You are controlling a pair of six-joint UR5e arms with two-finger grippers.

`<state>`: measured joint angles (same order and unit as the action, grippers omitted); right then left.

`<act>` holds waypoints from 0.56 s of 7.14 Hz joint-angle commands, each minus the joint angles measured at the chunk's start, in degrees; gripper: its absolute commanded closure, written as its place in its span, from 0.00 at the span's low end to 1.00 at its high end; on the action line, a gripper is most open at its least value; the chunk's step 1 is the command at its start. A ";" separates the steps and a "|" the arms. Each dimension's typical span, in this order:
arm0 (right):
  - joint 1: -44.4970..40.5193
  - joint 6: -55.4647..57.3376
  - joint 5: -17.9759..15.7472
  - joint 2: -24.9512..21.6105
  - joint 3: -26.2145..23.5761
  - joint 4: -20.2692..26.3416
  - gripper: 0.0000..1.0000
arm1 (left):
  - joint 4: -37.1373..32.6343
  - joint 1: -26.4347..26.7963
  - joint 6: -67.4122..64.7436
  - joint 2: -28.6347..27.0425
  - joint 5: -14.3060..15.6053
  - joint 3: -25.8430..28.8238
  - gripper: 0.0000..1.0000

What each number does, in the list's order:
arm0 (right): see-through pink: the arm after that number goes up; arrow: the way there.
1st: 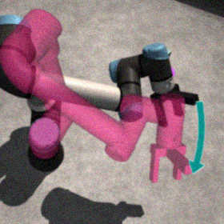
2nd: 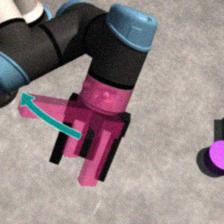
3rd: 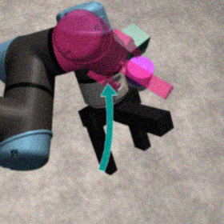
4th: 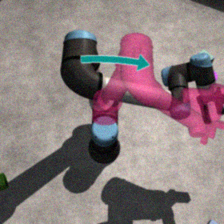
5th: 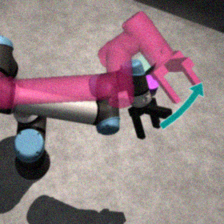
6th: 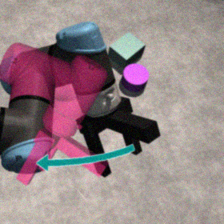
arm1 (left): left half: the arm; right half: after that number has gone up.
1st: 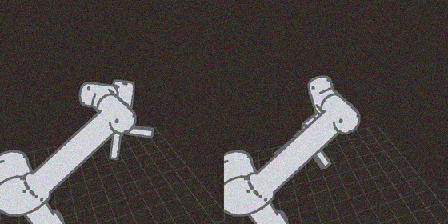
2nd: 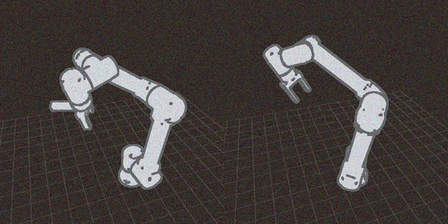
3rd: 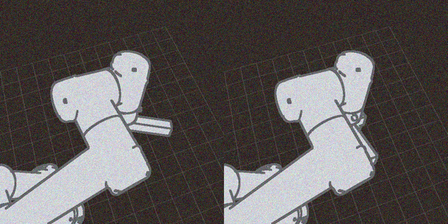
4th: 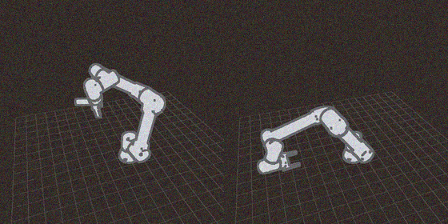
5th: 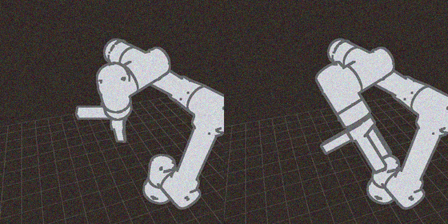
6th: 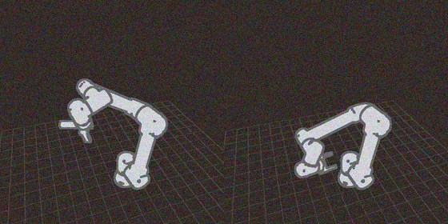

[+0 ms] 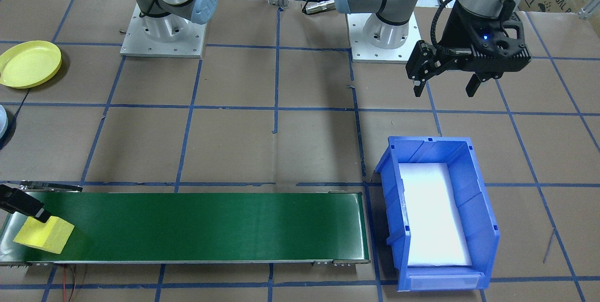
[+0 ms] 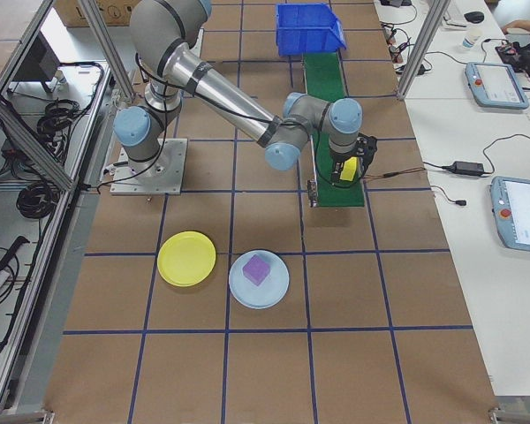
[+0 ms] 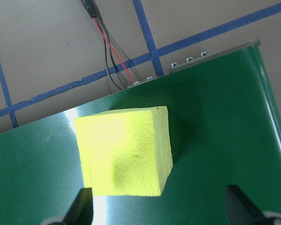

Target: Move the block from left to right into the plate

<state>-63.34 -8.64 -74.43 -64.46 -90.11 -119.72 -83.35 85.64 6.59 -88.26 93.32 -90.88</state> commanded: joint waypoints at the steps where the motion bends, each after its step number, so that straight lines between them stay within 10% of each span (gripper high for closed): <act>1: -0.03 0.38 -0.01 1.87 0.46 -1.65 0.00 | 0.03 -0.12 0.00 0.02 -0.16 -0.96 0.00; 3: -0.03 0.47 -0.10 3.46 0.55 -4.11 0.00 | 0.03 -0.12 0.00 0.11 -0.07 -1.06 0.00; 4: 0.06 0.21 -1.23 3.64 0.12 -5.51 0.35 | 0.03 -0.12 0.00 0.11 -0.07 -1.06 0.00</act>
<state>-63.36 -8.28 -74.78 -61.24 -89.71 -123.87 -83.32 85.52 6.59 -88.18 93.24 -91.89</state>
